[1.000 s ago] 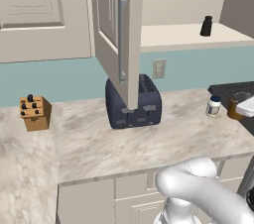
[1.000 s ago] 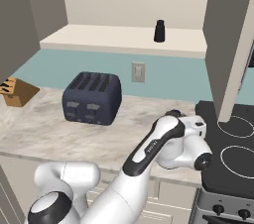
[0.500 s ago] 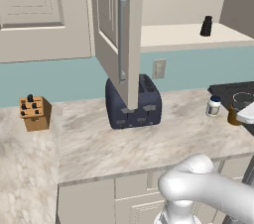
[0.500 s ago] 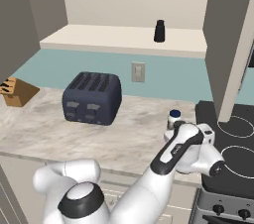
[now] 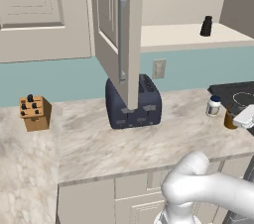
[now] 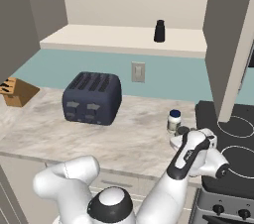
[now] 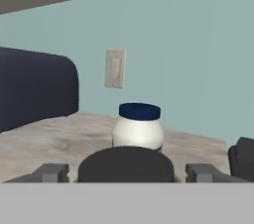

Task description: Collect the turmeric, mayonnaise, and shaker from the cabinet and place them next to the stove.

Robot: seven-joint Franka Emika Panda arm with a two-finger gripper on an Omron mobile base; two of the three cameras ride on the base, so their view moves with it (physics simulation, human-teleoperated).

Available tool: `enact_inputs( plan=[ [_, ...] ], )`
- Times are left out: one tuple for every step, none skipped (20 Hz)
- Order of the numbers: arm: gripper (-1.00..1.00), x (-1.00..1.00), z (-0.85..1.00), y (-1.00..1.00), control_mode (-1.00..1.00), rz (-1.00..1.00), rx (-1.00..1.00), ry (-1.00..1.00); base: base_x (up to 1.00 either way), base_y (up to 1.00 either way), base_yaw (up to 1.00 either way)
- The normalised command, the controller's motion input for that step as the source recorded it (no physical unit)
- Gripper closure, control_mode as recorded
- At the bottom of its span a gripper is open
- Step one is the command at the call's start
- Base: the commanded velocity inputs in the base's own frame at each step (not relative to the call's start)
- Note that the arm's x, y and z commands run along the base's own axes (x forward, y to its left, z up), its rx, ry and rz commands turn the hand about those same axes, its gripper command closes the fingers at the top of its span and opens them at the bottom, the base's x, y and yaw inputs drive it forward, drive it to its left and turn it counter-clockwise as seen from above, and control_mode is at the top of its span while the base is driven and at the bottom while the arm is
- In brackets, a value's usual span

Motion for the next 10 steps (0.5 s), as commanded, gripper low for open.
enact_inputs(
  plan=[
    [1.00,0.40,-0.41,-0.14,-1.00,0.04,0.00,0.00,0.00,0.00,0.00],
    [1.00,0.39,-0.39,-0.16,-1.00,0.04,0.00,0.00,0.00,0.00,0.00],
    [1.00,0.39,-0.36,-0.11,-1.00,0.04,0.00,0.00,0.00,0.00,0.00],
    [1.00,0.40,-0.36,-0.09,-1.00,0.05,0.00,0.00,0.00,0.00,0.00],
    [1.00,0.39,-0.36,-0.08,-1.00,0.04,0.00,0.00,0.00,0.00,0.00],
    [1.00,0.38,-0.37,-0.08,-1.00,0.04,0.00,0.00,0.00,0.00,0.00],
    [1.00,0.27,-0.36,-0.11,-1.00,0.04,0.00,0.00,0.00,0.00,0.00],
    [1.00,0.28,-0.38,-0.13,-1.00,0.04,0.00,0.00,0.00,0.00,0.00],
    [1.00,0.24,-0.35,-0.14,-1.00,0.04,0.00,0.00,0.00,0.00,0.00],
    [1.00,0.10,-0.35,-0.14,-1.00,0.04,0.00,0.00,0.00,0.00,0.00]
  ],
)
